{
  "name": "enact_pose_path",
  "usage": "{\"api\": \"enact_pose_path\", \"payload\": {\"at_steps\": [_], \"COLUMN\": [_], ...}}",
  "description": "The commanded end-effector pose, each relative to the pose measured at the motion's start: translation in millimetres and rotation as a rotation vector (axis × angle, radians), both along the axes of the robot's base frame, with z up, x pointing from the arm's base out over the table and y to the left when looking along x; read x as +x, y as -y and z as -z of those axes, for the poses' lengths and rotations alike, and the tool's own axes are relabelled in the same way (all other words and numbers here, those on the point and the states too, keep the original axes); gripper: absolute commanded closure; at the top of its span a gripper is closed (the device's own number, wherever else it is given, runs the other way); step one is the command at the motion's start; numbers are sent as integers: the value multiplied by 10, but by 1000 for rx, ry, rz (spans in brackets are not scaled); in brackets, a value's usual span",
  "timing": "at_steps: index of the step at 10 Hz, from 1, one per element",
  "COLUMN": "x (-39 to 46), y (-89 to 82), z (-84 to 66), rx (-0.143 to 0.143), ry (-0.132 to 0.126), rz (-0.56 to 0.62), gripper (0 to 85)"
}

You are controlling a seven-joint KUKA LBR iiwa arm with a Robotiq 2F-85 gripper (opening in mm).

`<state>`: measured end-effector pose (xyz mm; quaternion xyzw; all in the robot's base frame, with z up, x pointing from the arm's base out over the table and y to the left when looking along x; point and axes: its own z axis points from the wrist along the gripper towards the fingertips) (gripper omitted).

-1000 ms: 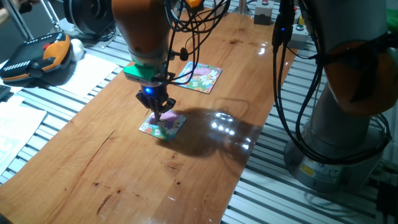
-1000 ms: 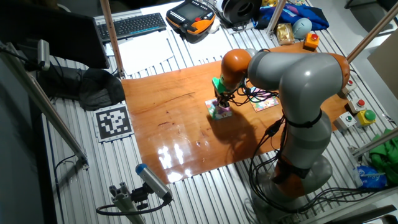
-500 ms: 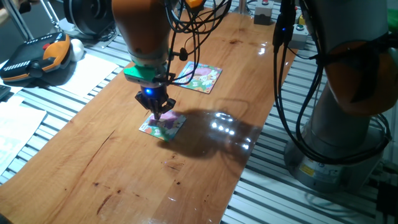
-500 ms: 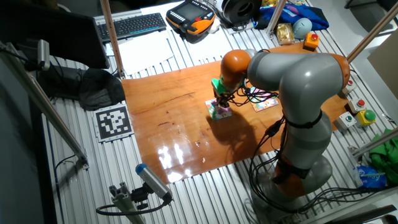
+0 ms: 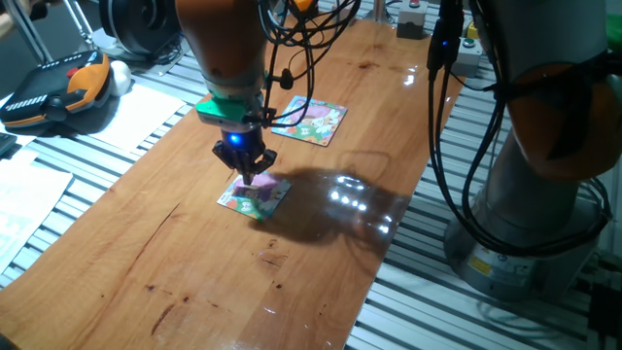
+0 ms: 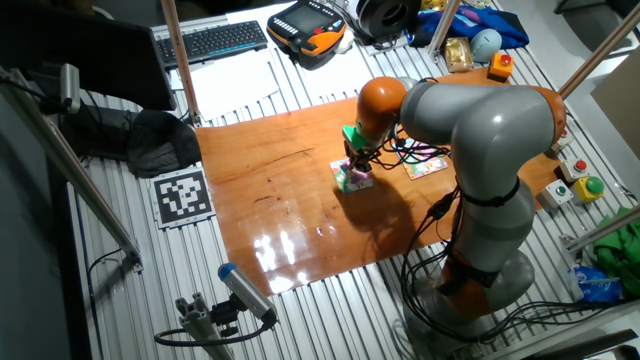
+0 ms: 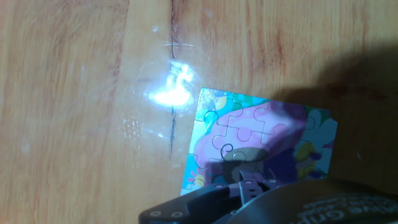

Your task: Assemble one piece of a puzzle

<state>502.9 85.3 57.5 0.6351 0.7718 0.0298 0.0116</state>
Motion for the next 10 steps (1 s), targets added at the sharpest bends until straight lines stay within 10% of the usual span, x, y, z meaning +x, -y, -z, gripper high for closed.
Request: {"api": "enact_pose_path", "payload": {"at_steps": [1, 5, 8, 10], "x": [-4, -12, -73, -141], "y": [0, 31, 85, 182], "z": [0, -14, -88, -259], "rx": [-1, -5, -73, -13], "ry": [0, -18, -76, -118], "rz": [-2, -63, -314, -463], "gripper": [850, 850, 850, 850]}}
